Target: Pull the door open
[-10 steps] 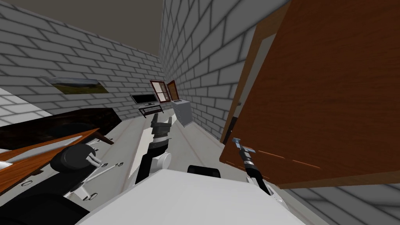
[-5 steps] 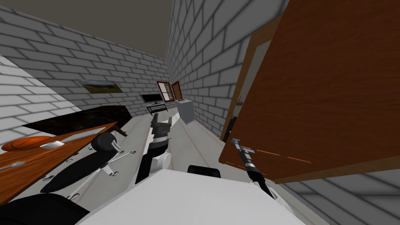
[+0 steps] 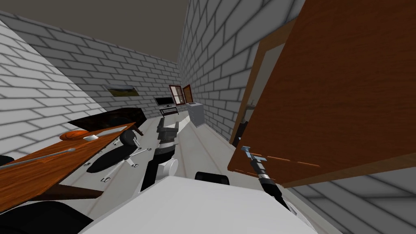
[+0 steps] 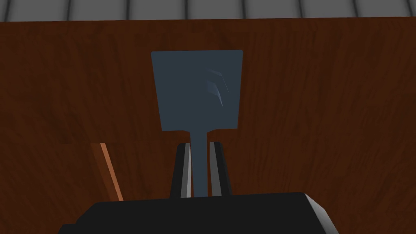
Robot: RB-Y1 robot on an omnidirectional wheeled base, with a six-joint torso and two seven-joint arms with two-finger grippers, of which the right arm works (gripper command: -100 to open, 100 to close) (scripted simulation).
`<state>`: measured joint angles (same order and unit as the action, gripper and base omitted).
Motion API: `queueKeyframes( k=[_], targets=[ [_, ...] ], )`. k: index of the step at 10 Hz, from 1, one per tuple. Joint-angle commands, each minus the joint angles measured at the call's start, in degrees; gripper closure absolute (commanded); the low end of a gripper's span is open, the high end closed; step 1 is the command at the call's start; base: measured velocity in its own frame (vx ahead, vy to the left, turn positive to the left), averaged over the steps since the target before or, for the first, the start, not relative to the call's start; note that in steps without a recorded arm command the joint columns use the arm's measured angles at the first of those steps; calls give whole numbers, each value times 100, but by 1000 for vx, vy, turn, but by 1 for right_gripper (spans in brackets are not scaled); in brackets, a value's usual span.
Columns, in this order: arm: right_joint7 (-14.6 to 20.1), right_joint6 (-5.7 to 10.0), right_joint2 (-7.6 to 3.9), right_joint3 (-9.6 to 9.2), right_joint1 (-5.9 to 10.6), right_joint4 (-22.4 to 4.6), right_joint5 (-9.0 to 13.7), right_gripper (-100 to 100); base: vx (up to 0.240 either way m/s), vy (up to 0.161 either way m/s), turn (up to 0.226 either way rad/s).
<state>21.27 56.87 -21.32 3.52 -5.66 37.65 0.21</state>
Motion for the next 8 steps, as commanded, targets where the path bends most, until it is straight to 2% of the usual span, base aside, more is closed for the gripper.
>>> queueKeyframes(
  k=[1, 3, 4, 5, 6, 8],
  targets=[
    [133, 193, -87, -86, -124, -33, -61, 100, -222, -53, 133],
    [256, 361, -183, -161, -237, -36, -116, 100, -209, -71, 109],
    [204, 251, -141, -140, -239, 24, -100, 100, -89, -27, 25],
    [265, 419, -184, -168, -340, -32, -124, 100, -130, -47, 181],
    [280, 469, -199, -171, -366, -49, -129, 100, -176, -66, 158],
    [353, 708, -272, -188, -485, -128, -148, 100, -174, -74, 172]
  ],
)
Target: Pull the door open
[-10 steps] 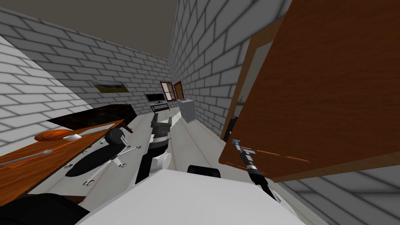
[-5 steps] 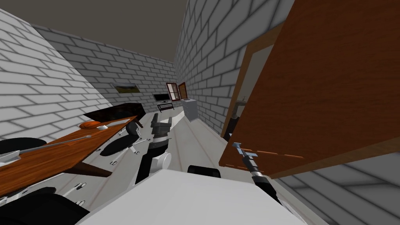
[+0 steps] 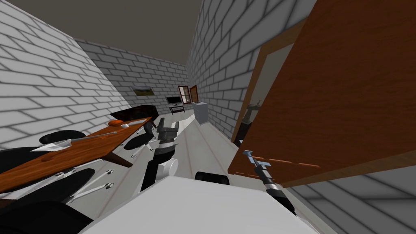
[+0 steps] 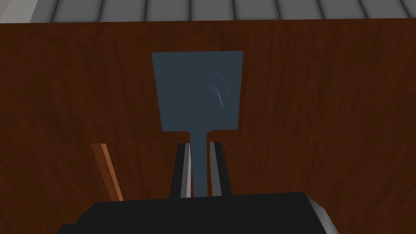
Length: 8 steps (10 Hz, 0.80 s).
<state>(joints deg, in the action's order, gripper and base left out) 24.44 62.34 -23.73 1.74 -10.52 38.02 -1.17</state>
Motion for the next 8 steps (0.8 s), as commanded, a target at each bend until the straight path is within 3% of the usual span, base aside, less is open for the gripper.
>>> queueKeyframes(
  k=[1, 5, 6, 7, 8],
  targets=[
    [35, 161, -31, -10, 1, -165, -10, 100, -129, -46, 75],
    [179, 636, -176, -43, -236, -322, -49, 100, -173, -56, 167],
    [203, 715, -200, -48, -276, -348, -56, 100, -201, -31, 114],
    [179, 653, -171, -51, -243, -317, -56, 100, -88, -12, 14],
    [197, 737, -184, -65, -261, -391, -69, 100, -120, -23, 136]
  ],
)
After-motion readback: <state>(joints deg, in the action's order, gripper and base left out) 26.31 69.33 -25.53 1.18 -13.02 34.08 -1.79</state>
